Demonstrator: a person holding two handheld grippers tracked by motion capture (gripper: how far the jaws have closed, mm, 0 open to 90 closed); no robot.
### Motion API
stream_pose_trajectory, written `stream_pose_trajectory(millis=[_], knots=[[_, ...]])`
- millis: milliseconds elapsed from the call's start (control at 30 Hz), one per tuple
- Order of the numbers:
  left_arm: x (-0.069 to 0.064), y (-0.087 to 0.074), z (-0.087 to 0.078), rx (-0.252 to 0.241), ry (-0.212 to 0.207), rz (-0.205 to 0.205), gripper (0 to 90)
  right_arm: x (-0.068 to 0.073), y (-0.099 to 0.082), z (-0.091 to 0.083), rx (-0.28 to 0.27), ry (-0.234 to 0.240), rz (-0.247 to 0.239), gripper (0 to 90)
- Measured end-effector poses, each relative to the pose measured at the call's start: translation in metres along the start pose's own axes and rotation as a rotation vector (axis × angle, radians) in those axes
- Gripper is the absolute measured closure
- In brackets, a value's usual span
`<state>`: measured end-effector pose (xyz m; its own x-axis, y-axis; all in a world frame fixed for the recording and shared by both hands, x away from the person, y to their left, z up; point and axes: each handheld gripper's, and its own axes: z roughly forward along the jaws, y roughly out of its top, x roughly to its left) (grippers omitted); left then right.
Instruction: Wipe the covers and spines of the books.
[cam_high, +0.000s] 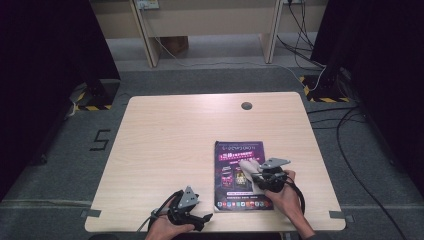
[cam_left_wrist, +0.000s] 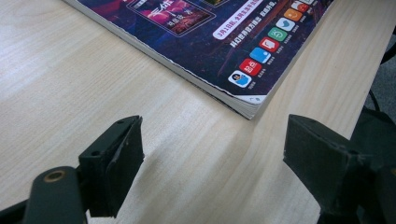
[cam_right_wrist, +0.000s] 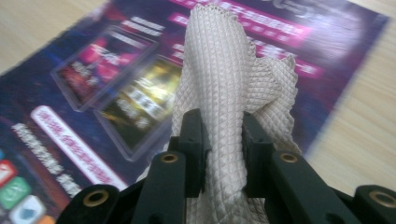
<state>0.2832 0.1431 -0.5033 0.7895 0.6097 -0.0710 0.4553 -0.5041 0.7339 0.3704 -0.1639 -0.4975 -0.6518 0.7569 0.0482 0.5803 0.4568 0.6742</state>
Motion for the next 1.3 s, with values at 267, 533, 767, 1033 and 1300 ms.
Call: stream_pose_trajectory(millis=[267, 533, 767, 1033, 1300], knots=[[0.0, -0.002, -0.002, 0.005, 0.001, 0.0, 19.1, 0.039, 0.015, 0.018, 0.005, 0.076, -0.077, 75.0], [0.004, -0.002, -0.005, -0.003, 0.015, -0.016, 19.0, 0.072, 0.022, 0.028, 0.007, 0.153, -0.134, 74.9], [0.006, -0.003, -0.007, -0.007, 0.022, -0.023, 19.0, 0.076, 0.023, 0.029, 0.006, 0.174, -0.136, 74.8], [0.007, -0.003, -0.009, -0.01, 0.023, -0.029, 19.0, 0.072, 0.023, 0.029, 0.002, 0.142, -0.143, 74.7], [0.008, -0.003, -0.009, -0.012, 0.026, -0.03, 19.0, 0.093, 0.02, 0.028, 0.008, 0.194, -0.176, 74.8]])
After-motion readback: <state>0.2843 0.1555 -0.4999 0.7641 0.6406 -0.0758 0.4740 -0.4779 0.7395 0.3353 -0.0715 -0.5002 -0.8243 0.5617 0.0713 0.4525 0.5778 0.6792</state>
